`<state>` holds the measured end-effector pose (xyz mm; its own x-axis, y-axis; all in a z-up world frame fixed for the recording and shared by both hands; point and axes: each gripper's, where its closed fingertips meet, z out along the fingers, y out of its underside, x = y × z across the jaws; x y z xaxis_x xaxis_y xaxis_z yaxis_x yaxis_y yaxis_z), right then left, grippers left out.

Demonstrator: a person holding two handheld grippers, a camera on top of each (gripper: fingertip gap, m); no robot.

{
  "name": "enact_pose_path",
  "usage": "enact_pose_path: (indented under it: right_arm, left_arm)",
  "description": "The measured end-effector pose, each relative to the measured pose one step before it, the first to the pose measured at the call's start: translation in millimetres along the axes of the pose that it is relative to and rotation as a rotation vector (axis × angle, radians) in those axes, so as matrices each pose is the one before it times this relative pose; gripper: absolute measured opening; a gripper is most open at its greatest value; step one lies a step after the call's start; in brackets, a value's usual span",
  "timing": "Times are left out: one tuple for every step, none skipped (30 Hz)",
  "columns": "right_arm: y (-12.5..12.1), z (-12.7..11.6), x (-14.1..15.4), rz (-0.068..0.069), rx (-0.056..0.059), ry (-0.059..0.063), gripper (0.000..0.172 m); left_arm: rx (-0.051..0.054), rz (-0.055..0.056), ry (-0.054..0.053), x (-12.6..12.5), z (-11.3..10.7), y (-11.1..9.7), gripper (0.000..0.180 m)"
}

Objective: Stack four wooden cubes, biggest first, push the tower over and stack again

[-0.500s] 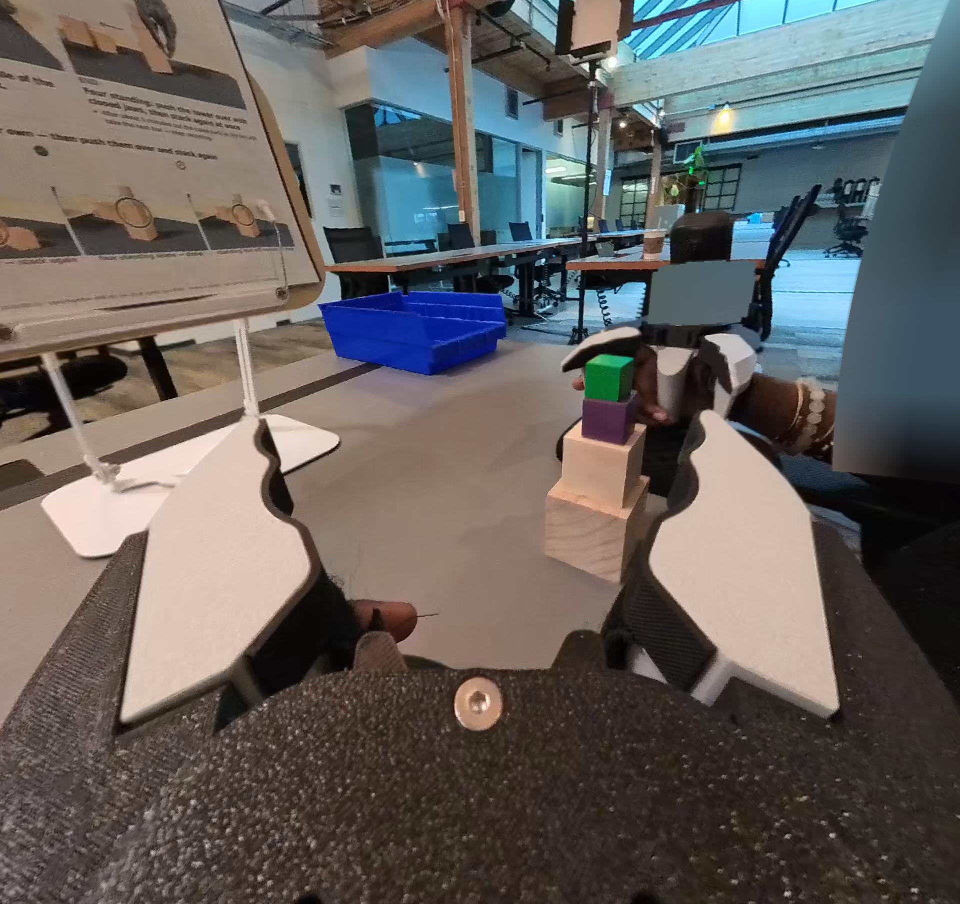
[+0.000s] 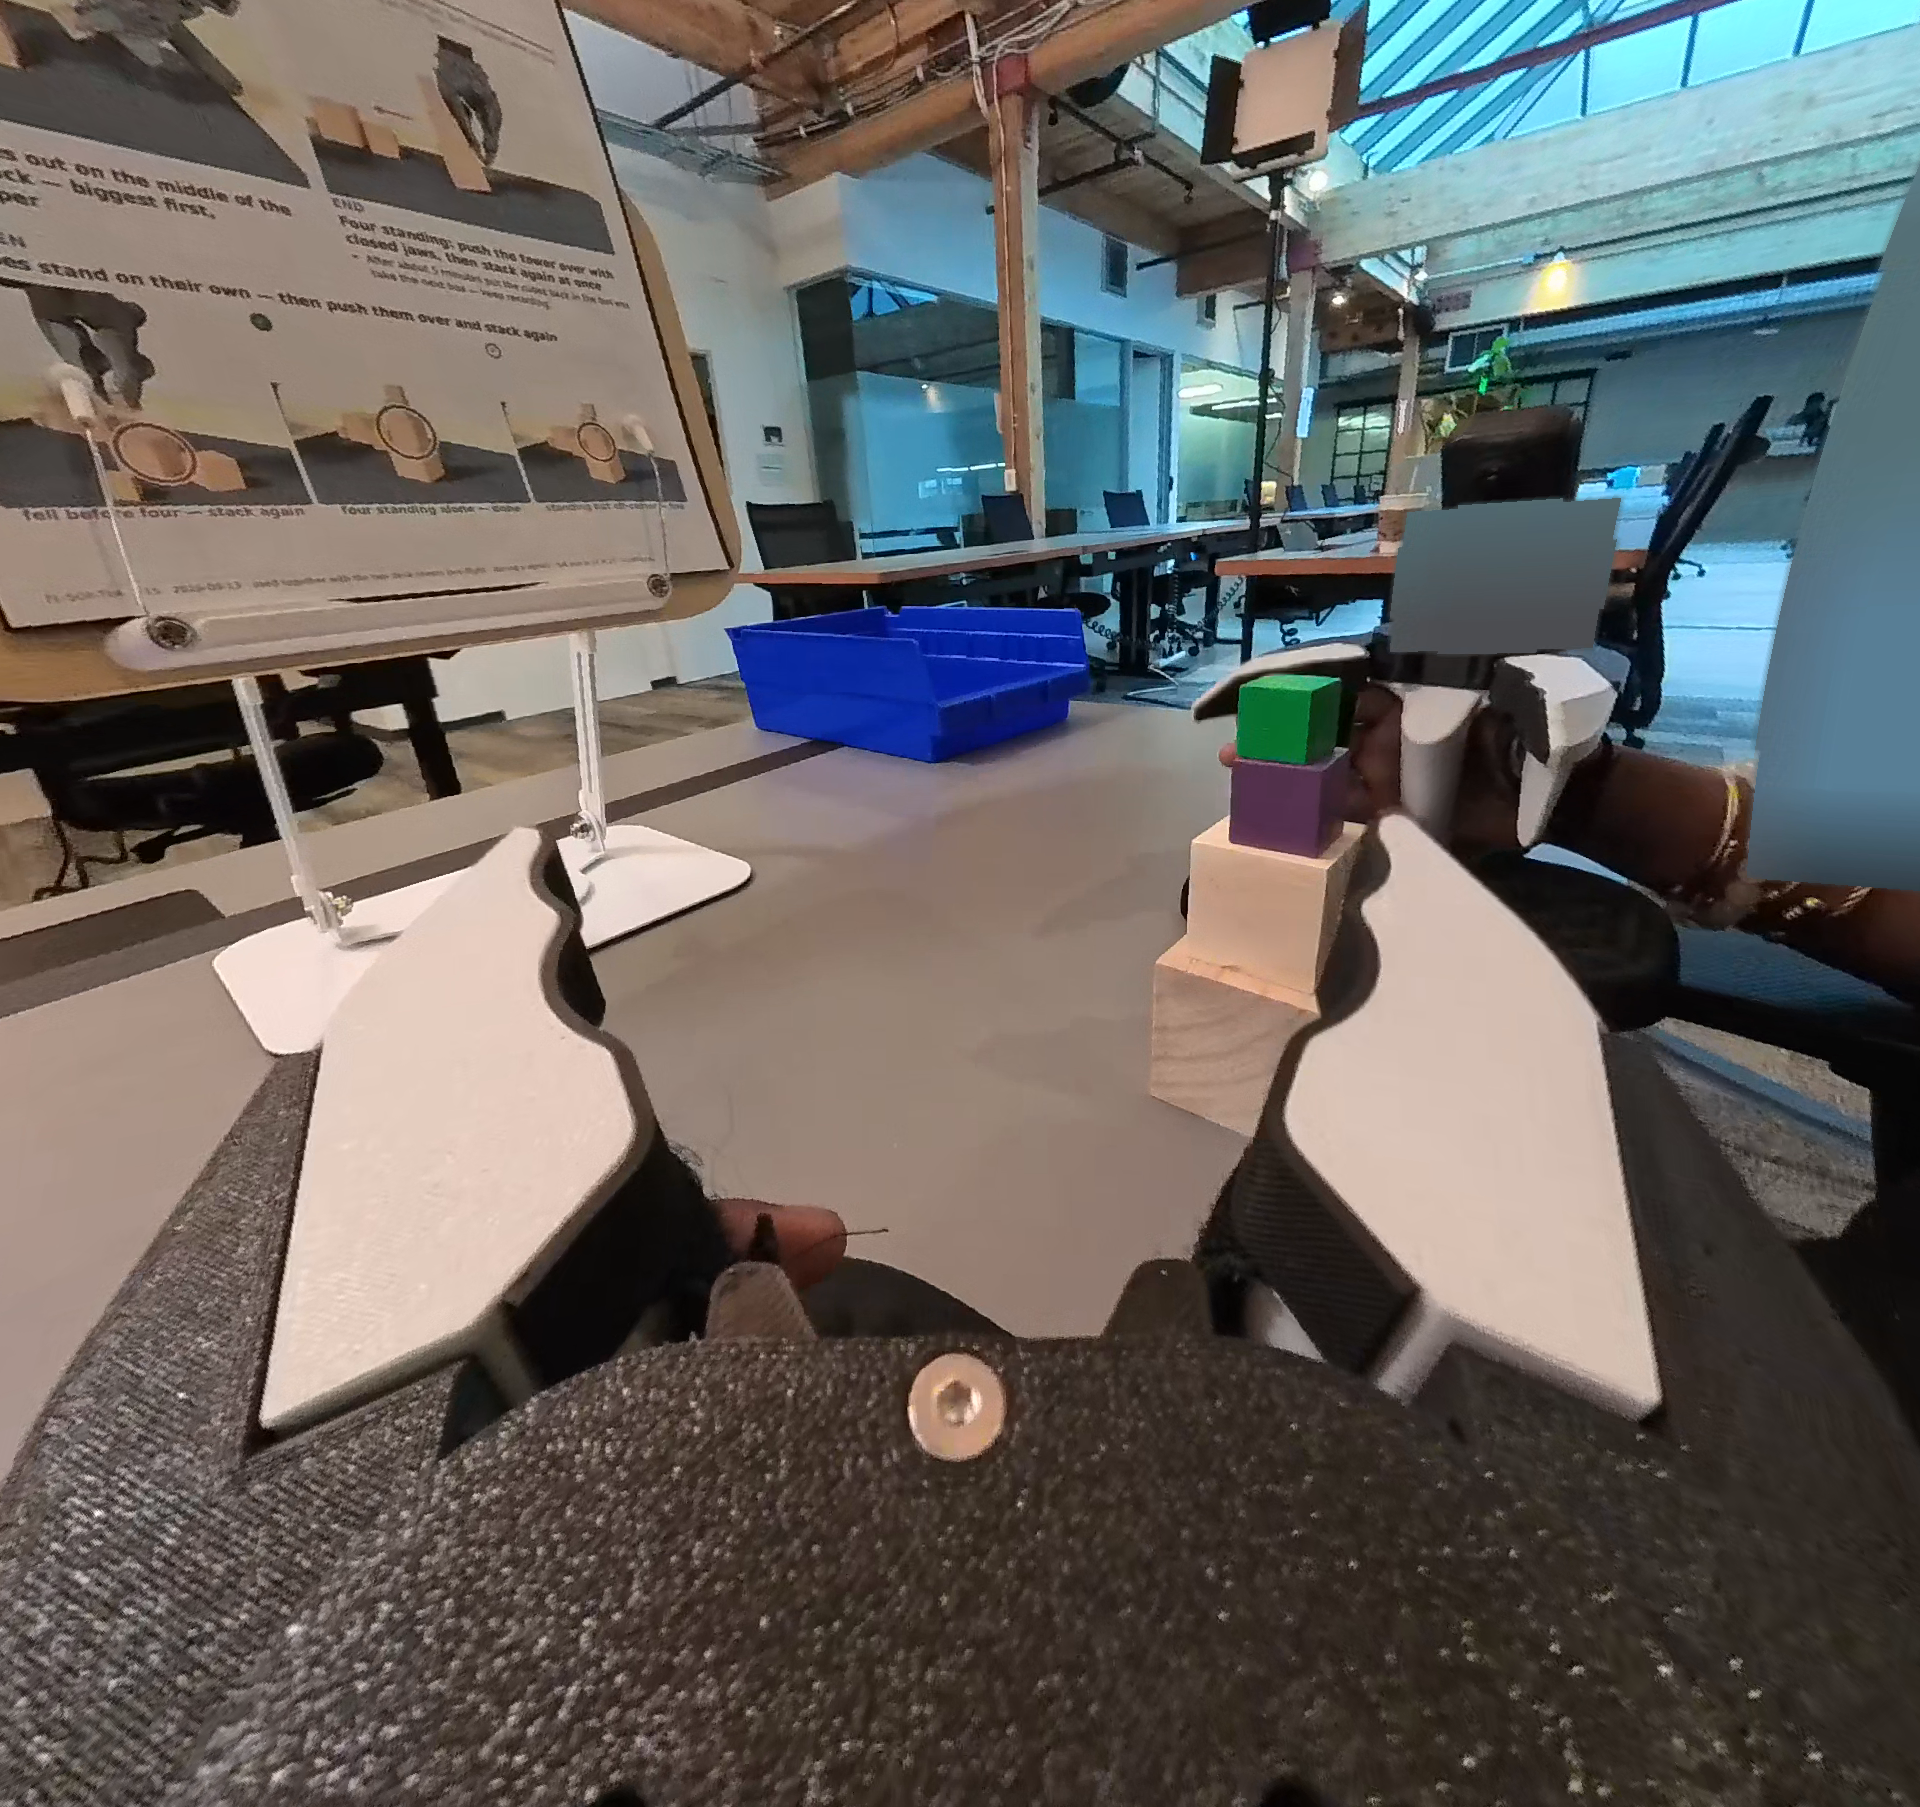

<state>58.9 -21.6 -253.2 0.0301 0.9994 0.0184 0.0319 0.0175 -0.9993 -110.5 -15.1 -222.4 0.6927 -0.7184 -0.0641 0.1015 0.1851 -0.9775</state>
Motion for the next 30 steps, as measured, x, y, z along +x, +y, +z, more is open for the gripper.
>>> enact_pose_path:
  right_arm:
    - [-1.41, -0.53, 0.99, 0.0011, 0.0057, 0.0086, 0.113]
    - [-2.41, -0.93, 1.77, 0.003, 0.0073, 0.0146, 0.116]
    - [-2.51, -1.08, 2.78, 0.0081, 0.0026, 0.0243, 0.116]
    - [-1.29, -1.04, 3.95, 0.0153, -0.0137, 0.0335, 0.116]
    - [-0.11, -1.06, 4.25, 0.0112, -0.0279, 0.0414, 0.112]
    - [0.86, -1.33, 3.72, -0.0004, -0.0392, 0.0442, 0.106]
    - [1.87, -1.71, 2.5, -0.0115, -0.0465, 0.0406, 0.094]
    - [1.87, -2.4, -0.11, -0.0153, -0.0427, 0.0271, 0.074]
    - [2.18, -2.57, -4.59, -0.002, -0.0405, -0.0056, 0.037]
    - [1.3, -1.62, -8.65, 0.0205, -0.0298, -0.0405, 0.0]
    - [0.4, 0.48, -7.25, 0.0493, -0.0191, -0.0337, 0.0]
    - [2.49, 1.37, -4.47, 0.0449, -0.0292, -0.0152, 0.0]
    - [5.16, 2.38, -3.62, 0.0238, -0.0431, -0.0046, 0.0]
    - [6.07, 3.41, -3.19, 0.0048, -0.0475, 0.0029, 0.0]
    - [5.36, 4.22, -3.19, -0.0033, -0.0429, 0.0073, 0.0]
    - [4.18, 4.94, -3.28, -0.0049, -0.0351, 0.0061, 0.0]
    - [2.58, 4.88, -2.34, -0.0044, -0.0252, 0.0085, 0.0]
    - [1.06, 4.64, -0.98, -0.0021, -0.0146, 0.0117, 0.0]
    - [0.57, 4.51, 0.02, 0.0006, -0.0112, 0.0113, 0.0]
    - [0.54, 4.58, 0.33, -0.0003, -0.0116, 0.0099, 0.0]
    - [-0.01, 4.41, 0.07, -0.0017, -0.0076, 0.0069, 0.0]
    - [-0.17, 4.04, 0.0, -0.0014, -0.0087, 0.01, 0.0]
    - [0.48, 3.63, 0.05, -0.0045, -0.0154, 0.0103, 0.0]
    - [0.15, 3.04, 0.57, -0.0085, -0.0154, 0.0128, 0.0]
    - [-0.94, 2.43, 0.8, -0.0098, -0.0074, 0.0124, 0.0]
    - [-1.99, 1.84, 0.27, -0.0069, 0.0006, 0.005, 0.0]
    - [-2.26, 1.65, -0.27, -0.0004, 0.0036, -0.0013, 0.0]
    - [-1.78, 1.57, -0.3, 0.006, 0.0011, -0.0037, 0.0]
    - [-1.4, 1.82, -0.21, 0.0049, -0.0014, -0.0038, 0.0]
    - [-1.23, 1.8, -0.08, 0.0023, -0.0016, -0.002, 0.0]
  left_arm:
    - [-0.006, 0.005, 0.0033, 0.9, 0.44, 0.81, 0.136]
    - [-0.0056, 0.0065, 0.0047, 1.19, 0.53, 0.85, 0.136]
    - [-0.007, 0.0055, 0.0009, 0.61, 0.58, 1.04, 0.137]
    - [-0.0057, 0.0042, -0.0005, 0.39, 0.53, 0.85, 0.137]
    - [-0.0031, 0.004, 0.0033, 0.76, 0.29, 0.44, 0.138]
    - [-0.0025, 0.0028, 0.0043, 0.85, 0.17, 0.44, 0.137]
    - [-0.0028, 0.0, 0.0033, 0.49, 0.27, 0.54, 0.137]
    - [-0.0026, -0.0012, 0.0033, 0.35, 0.24, 0.33, 0.137]
    - [-0.0028, -0.0012, -0.0015, -0.27, 0.21, 0.44, 0.138]
    - [-0.0014, 0.0003, 0.0019, 0.22, 0.04, 0.2, 0.139]
    - [0.0003, 0.0007, 0.0007, 0.19, 0.01, 0.05, 0.14]
    - [0.0003, -0.0004, -0.0007, -0.13, -0.05, -0.05, 0.142]
    - [-0.0002, -0.0002, 0.0009, 0.14, -0.03, 0.13, 0.144]
    - [-0.0015, 0.0002, -0.0011, -0.01, 0.02, 0.3, 0.144]
    - [-0.003, 0.0023, -0.0004, 0.26, 0.3, 0.43, 0.144]
    - [-0.0055, 0.0039, 0.0016, 0.53, 0.42, 0.68, 0.144]
    - [-0.006, 0.0044, 0.0005, 0.49, 0.51, 0.85, 0.144]
    - [-0.005, 0.0043, 0.0012, 0.59, 0.45, 0.69, 0.144]
    - [-0.0039, 0.0034, -0.0004, 0.32, 0.39, 0.53, 0.145]
    - [-0.0021, 0.0023, -0.0013, 0.08, 0.15, 0.27, 0.145]
    - [-0.0001, 0.001, -0.0003, 0.17, 0.01, -0.02, 0.145]
    - [0.0007, -0.0005, -0.0002, -0.12, -0.1, -0.09, 0.145]
    - [0.0011, -0.0009, -0.0012, -0.15, -0.13, -0.17, 0.145]
    - [0.001, 0.0002, 0.0008, 0.11, -0.09, -0.05, 0.145]
    - [0.0, 0.0008, 0.0028, 0.44, 0.01, -0.01, 0.144]
    - [-0.0012, 0.0016, 0.0035, 0.63, 0.05, 0.24, 0.144]
    - [-0.0008, 0.0015, 0.0025, 0.5, 0.1, 0.1, 0.144]
    - [-0.0006, 0.0008, -0.0021, -0.2, 0.11, 0.08, 0.144]
    - [-0.0014, 0.0014, -0.0019, -0.07, 0.05, 0.18, 0.144]
    - [-0.0031, 0.0024, 0.0008, 0.34, 0.22, 0.41, 0.144]
